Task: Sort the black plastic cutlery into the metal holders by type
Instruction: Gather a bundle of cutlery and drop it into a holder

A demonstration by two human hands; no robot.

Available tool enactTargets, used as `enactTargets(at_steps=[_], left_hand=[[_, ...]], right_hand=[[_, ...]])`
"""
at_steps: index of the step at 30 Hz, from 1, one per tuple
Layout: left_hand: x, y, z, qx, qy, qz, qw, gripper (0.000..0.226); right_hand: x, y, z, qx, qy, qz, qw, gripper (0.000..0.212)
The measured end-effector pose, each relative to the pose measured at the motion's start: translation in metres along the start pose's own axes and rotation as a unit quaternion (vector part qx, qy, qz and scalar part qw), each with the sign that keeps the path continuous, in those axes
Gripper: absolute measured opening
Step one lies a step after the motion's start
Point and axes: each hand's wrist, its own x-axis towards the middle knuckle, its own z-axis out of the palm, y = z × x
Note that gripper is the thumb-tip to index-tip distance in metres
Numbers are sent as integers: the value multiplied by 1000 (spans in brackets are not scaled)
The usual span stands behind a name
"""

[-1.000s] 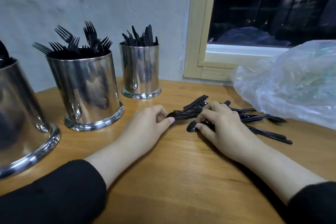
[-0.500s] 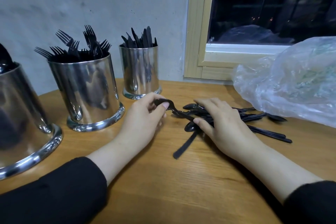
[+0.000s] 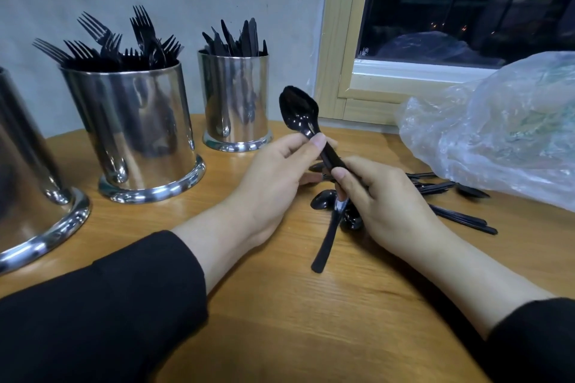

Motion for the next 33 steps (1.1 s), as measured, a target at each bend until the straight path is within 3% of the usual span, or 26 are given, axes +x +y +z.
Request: enactTargets(at_steps=[5,8,11,15,22,25,27,30,32,33], left_hand=[[-2,7,-9,-33,44,20,998,23],[-6,4,-15,-8,41,-25,999,19],[-7,-1,-13,22,10,-70,997,29],[-7,-1,-6,48,-2,-89,995,24],[-8,-1,-6,69,8,-80,994,21],[-8,0,-6,61,13,-70,996,18],[-9,2,-4,69,33,-64,995,18],[-11,4,-2,93,61,-37,993,20],[-13,5,0,107,66,-15,992,22],[-14,5,0,116,66,-7,991,23]], right_hand=[[-2,8,-20,-24,62,10,998,31],[-19,32,-35,-73,-38,5,997,22],[-33,49,-43,-114,-126,-29,985,29],[-31,47,-41,-153,-149,-54,975,39],[-29,36,-28,-169,-136,-91,972,25],[-30,35,-26,-171,-107,-117,972,16],[-29,31,-28,-153,-45,-127,979,14],[-26,21,-36,-45,100,-100,989,14],[-26,12,-42,29,150,-62,986,5],[-25,7,-44,66,167,-35,983,11]])
